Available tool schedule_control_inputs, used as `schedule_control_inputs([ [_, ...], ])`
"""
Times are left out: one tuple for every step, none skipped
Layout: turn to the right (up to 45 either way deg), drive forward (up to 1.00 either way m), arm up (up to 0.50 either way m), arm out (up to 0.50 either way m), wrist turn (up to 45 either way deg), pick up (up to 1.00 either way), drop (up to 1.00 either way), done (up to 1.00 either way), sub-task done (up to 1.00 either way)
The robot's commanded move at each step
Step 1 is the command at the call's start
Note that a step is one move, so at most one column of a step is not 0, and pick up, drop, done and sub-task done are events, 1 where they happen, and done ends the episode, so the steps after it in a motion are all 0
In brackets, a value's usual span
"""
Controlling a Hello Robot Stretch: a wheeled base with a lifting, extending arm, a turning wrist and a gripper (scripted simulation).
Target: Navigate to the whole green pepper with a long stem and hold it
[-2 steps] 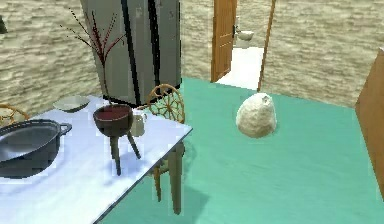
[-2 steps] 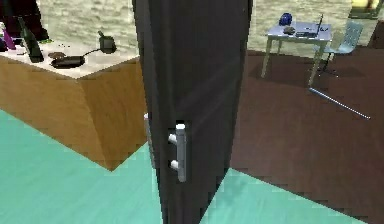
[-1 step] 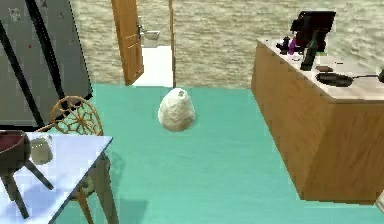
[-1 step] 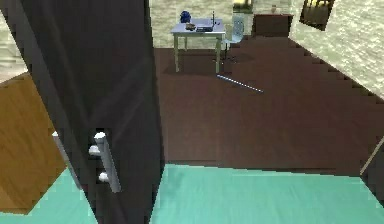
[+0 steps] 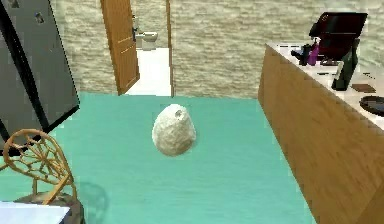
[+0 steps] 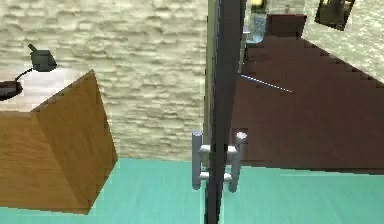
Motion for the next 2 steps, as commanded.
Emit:
schedule_control_inputs([
  [18.0,0.00,0.00,0.00,0.0,0.00,0.00,0.00,0.00],
  [0.0,1.00,0.00,0.00,0.0,0.00,0.00,0.00,0.00],
])
